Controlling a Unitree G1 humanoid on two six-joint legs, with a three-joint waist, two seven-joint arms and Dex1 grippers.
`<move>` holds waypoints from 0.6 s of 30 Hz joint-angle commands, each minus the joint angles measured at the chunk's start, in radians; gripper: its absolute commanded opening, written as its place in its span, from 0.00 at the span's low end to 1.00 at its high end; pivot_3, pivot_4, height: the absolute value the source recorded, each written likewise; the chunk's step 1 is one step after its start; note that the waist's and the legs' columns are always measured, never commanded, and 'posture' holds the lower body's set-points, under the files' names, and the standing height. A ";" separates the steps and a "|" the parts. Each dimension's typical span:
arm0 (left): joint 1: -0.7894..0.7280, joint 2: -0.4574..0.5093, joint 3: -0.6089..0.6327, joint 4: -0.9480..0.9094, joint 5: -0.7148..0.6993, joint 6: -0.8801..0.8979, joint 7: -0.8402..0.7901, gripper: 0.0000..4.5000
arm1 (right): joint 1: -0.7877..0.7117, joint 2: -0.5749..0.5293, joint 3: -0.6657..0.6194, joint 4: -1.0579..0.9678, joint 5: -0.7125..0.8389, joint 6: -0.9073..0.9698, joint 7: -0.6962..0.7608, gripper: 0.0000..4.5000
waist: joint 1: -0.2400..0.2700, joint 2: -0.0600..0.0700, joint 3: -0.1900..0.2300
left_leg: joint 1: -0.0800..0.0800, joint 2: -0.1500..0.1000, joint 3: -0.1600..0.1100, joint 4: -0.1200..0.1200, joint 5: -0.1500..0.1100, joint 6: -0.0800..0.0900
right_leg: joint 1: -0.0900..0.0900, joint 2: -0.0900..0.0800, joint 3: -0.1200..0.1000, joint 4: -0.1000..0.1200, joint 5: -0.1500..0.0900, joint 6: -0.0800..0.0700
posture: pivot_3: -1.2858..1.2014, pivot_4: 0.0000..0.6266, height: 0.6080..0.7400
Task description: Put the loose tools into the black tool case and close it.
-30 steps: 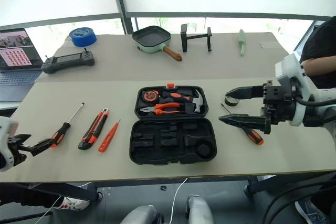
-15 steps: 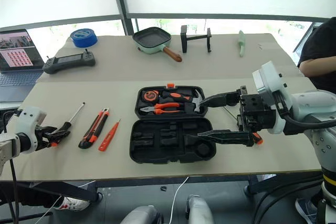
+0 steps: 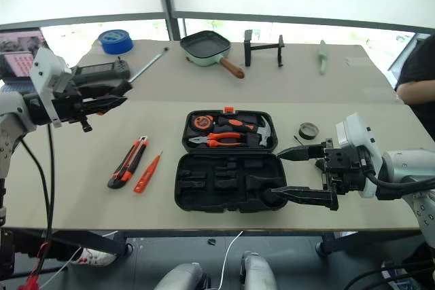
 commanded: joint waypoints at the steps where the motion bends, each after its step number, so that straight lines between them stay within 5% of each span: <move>1: -0.027 -0.037 -0.162 -0.003 0.074 -0.077 -0.131 0.19 | 0.035 0.004 -0.065 -0.024 -0.033 -0.042 -0.043 1.00 | -0.016 -0.001 0.001 | 0.000 0.000 0.000 -0.001 0.000 0.000 | 0.000 0.000 0.001 0.000 0.000 0.000 | 0.52 0.24 1.00; 9: -0.110 -0.199 -0.420 0.096 0.277 -0.151 -0.185 0.19 | 0.166 0.028 -0.135 -0.091 -0.037 -0.035 -0.107 1.00 | -0.010 -0.003 0.003 | 0.004 0.007 0.000 0.000 0.000 0.000 | 0.002 0.005 0.008 0.000 0.001 -0.006 | 0.52 0.24 1.00; 18: -0.154 -0.356 -0.468 0.208 0.391 -0.118 -0.090 0.19 | 0.193 0.039 -0.149 -0.125 -0.012 -0.024 -0.164 1.00 | -0.007 -0.004 0.003 | 0.003 0.006 0.000 0.001 -0.001 0.004 | 0.002 0.005 0.008 -0.001 0.001 -0.005 | 0.52 0.24 1.00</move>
